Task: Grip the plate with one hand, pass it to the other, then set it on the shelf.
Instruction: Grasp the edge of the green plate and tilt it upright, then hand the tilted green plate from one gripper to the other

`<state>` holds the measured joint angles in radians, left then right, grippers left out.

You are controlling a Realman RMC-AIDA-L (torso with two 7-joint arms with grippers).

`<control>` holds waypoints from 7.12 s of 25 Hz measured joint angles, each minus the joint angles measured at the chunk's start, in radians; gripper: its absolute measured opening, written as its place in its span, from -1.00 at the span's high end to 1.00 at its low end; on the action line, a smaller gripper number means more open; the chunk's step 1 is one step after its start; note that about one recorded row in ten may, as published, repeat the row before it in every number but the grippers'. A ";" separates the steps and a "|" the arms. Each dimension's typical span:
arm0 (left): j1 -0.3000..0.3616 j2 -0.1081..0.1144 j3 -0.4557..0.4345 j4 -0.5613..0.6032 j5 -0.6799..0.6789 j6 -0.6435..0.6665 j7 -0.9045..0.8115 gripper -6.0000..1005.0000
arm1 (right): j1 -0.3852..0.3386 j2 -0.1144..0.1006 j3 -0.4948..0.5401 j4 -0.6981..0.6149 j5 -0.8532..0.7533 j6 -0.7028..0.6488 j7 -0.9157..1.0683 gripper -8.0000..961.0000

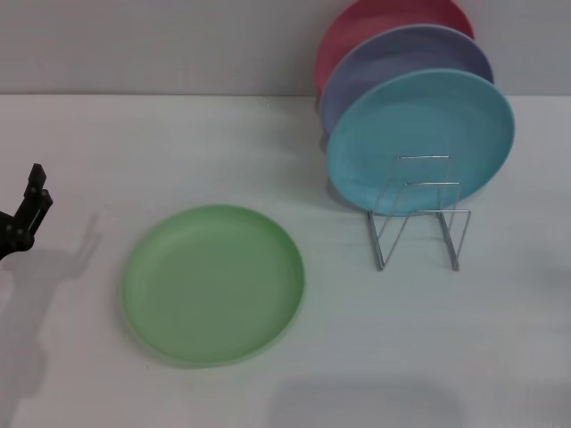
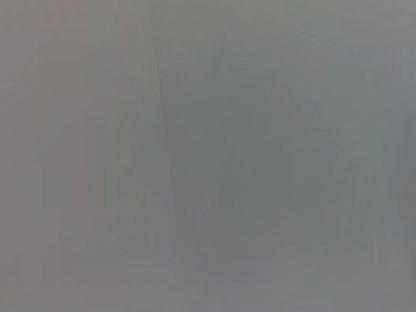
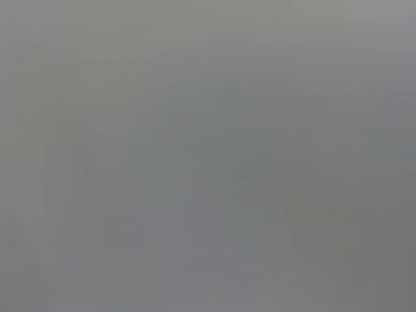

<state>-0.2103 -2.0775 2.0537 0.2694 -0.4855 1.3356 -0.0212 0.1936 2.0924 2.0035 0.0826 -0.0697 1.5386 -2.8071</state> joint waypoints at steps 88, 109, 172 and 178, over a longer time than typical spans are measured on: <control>-0.022 0.013 -0.414 1.128 0.001 -2.283 0.199 -0.05 | 0.044 -0.003 0.057 -0.003 -0.010 -0.124 0.024 -0.73; -0.004 0.015 -0.418 1.212 -0.001 -2.253 0.260 0.84 | 0.037 -0.003 0.057 0.010 -0.010 -0.002 0.070 -0.73; 0.034 0.011 -0.377 1.399 -0.021 -2.062 0.343 0.83 | 0.805 -0.090 -0.329 0.928 -2.358 -0.446 2.314 -0.61; 0.034 0.013 -0.376 1.399 -0.041 -2.063 0.349 0.82 | 0.800 -0.084 -0.331 0.899 -2.350 -0.491 2.309 -0.55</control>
<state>-0.1765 -2.0646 1.6781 1.6683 -0.5263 -0.7273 0.3274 0.9939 2.0084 1.6726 0.9813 -2.4197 1.0472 -0.4985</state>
